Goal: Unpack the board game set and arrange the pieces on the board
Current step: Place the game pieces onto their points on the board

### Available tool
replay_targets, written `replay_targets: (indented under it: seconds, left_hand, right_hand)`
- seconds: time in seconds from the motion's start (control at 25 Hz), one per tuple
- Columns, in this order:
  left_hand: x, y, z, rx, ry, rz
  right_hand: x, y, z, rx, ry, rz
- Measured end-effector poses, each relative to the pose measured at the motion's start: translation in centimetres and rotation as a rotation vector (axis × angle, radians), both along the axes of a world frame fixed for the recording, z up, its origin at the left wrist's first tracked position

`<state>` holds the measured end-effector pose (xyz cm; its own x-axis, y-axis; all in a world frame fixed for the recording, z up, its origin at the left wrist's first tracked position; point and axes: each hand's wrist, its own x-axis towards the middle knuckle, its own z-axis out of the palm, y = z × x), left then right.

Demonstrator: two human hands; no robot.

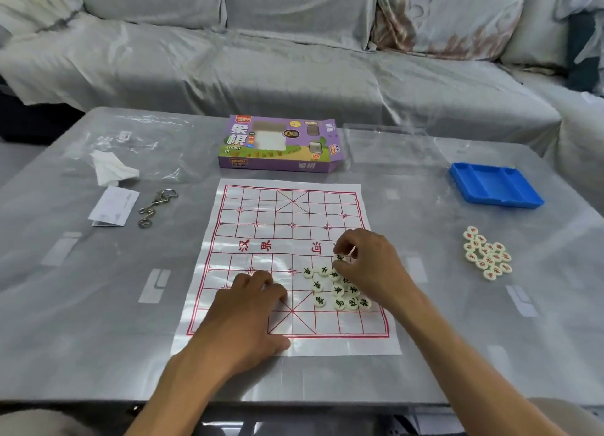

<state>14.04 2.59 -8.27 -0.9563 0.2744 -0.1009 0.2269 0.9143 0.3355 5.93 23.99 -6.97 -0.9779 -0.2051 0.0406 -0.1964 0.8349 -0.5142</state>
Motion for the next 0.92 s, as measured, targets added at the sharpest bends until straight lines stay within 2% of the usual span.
replay_targets:
  seconds: [0.52, 0.64, 0.76, 0.92]
  left_hand:
    - [0.2, -0.1, 0.0, -0.002, 0.018, -0.028]
    - [0.1, 0.1, 0.3, 0.002, 0.007, -0.027]
    - [0.1, 0.2, 0.8, -0.01, -0.015, -0.017]
    - [0.2, 0.2, 0.9, -0.003, -0.018, -0.018]
  right_hand:
    - [-0.2, -0.3, -1.7, 0.019, 0.031, 0.026]
    - [0.1, 0.8, -0.8, -0.106, 0.023, 0.043]
    - [0.6, 1.4, -0.7, -0.007, 0.12, 0.062]
    - [1.8, -0.2, -1.2, 0.218, 0.133, 0.115]
